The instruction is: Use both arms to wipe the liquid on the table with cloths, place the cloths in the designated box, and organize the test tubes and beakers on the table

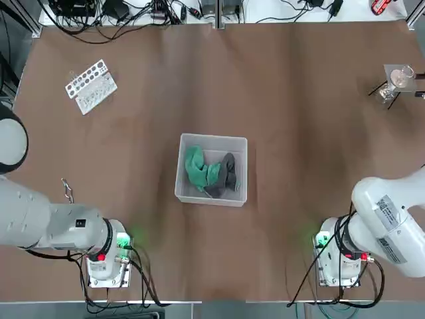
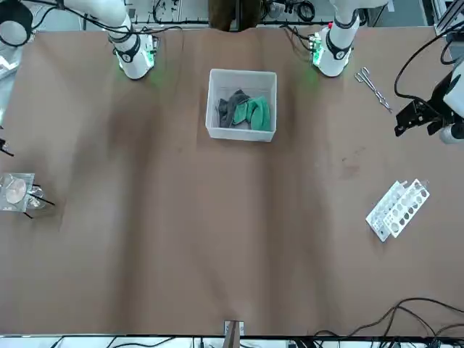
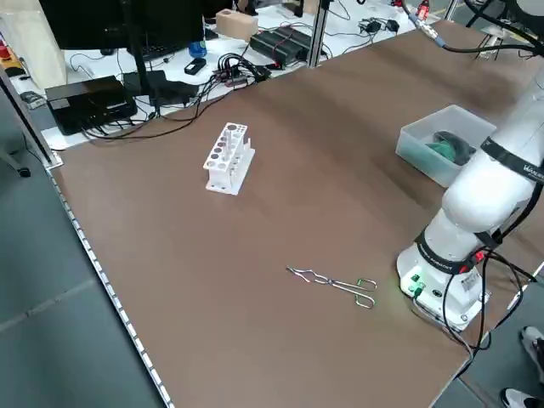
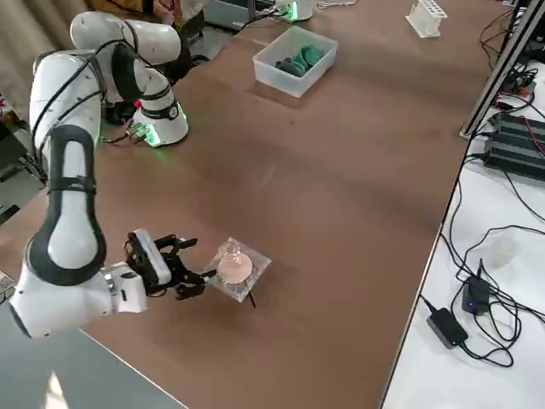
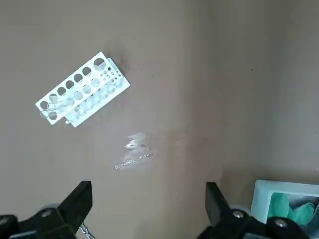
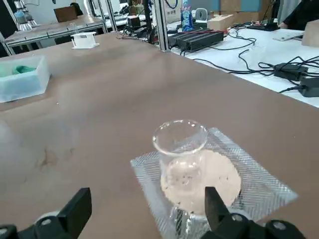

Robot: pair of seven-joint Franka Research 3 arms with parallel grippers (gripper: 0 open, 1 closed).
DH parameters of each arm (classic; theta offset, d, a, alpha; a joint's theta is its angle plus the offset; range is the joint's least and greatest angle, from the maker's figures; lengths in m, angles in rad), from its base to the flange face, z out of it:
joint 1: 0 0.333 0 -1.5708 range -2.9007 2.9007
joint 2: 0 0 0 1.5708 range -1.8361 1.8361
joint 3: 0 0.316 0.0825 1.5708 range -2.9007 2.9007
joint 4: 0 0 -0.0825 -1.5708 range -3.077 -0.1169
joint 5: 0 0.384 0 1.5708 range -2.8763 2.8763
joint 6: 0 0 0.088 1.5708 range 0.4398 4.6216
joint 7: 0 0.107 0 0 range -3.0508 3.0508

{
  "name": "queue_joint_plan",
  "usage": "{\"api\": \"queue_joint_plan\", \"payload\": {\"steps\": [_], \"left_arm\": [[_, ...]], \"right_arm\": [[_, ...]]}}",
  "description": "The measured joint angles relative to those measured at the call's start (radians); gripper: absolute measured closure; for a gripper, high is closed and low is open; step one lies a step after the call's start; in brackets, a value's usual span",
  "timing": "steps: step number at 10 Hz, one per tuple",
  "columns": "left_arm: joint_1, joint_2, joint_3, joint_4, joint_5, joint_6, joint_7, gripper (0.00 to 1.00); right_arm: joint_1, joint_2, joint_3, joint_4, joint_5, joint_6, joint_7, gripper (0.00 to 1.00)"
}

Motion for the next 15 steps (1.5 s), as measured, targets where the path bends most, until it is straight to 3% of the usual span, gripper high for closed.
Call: {"api": "queue_joint_plan", "payload": {"steps": [3, 6, 11, 15], "left_arm": [[0.000, 0.000, 0.000, 0.000, 0.000, 0.000, 0.000, 0.00], [0.000, 0.000, 0.000, 0.000, 0.000, 0.000, 0.000, 0.00], [0.001, 0.000, 0.001, 0.000, 0.000, 0.000, 0.000, 0.00], [0.002, 0.001, 0.001, 0.001, 0.000, 0.000, 0.000, 0.00]], "right_arm": [[-0.002, -0.020, 0.005, 0.014, 0.000, -0.035, 0.023, 0.00], [0.070, -0.091, 0.014, 0.021, -0.012, -0.083, 0.154, 0.00], [0.337, -0.220, 0.025, 0.029, -0.028, -0.107, 0.446, 0.00], [0.661, -0.330, 0.025, -0.001, -0.069, 0.067, 0.732, 0.00]]}}
